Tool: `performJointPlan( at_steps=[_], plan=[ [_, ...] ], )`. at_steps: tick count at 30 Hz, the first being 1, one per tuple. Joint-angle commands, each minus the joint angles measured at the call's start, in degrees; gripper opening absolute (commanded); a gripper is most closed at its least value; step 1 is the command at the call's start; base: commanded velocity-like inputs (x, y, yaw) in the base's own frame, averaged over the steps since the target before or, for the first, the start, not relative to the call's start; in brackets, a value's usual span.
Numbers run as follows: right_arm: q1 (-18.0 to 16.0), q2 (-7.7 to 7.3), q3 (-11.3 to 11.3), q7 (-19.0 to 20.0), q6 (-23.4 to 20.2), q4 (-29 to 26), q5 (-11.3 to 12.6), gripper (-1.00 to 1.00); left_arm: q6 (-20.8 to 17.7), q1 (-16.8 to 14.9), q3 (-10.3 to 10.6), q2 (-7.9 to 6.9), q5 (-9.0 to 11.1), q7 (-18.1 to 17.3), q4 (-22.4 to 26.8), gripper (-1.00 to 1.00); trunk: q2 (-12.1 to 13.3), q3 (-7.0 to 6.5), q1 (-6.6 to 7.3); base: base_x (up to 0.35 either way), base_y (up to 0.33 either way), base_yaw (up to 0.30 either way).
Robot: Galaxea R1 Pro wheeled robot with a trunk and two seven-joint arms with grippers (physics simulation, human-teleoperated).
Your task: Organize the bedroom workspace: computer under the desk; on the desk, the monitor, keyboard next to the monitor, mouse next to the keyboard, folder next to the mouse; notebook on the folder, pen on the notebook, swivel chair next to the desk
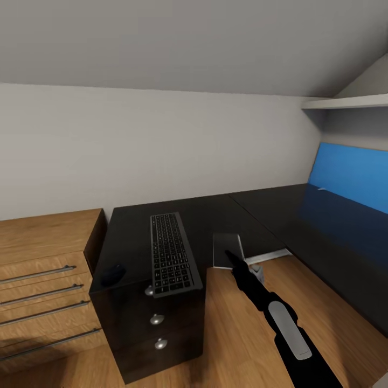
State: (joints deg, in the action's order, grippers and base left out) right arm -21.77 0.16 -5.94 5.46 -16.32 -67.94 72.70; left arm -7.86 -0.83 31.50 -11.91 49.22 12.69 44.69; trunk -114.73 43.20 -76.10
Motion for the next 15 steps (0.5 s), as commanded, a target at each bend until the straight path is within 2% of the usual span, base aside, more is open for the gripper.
performJointPlan(
  at_steps=[1, 6, 15],
  plan=[
    [0.0, 0.02, 0.1, 0.1, -0.2, 0.0, 0.3, 1.00, -0.1, 0.0, 0.3, -0.09, 0.4, 0.5, 0.1, 1.00, 0.0, 0.06, 0.02, -0.166, 0.000, 0.000],
    [0.0, 0.01, 0.1, 0.1, -0.2, 0.0, 0.3, 1.00, -0.1, 0.0, 0.3, -0.11, 0.4, 0.5, 0.1, 1.00, 0.0, 0.06, 0.02, -0.168, 0.000, 0.000],
    [0.0, 0.01, 0.1, 0.1, -0.2, 0.0, 0.2, 1.00, -0.1, 0.0, 0.3, -0.07, 0.4, 0.5, 0.1, 1.00, 0.0, 0.06, 0.02, -0.031, 0.000, 0.000]
  ],
)
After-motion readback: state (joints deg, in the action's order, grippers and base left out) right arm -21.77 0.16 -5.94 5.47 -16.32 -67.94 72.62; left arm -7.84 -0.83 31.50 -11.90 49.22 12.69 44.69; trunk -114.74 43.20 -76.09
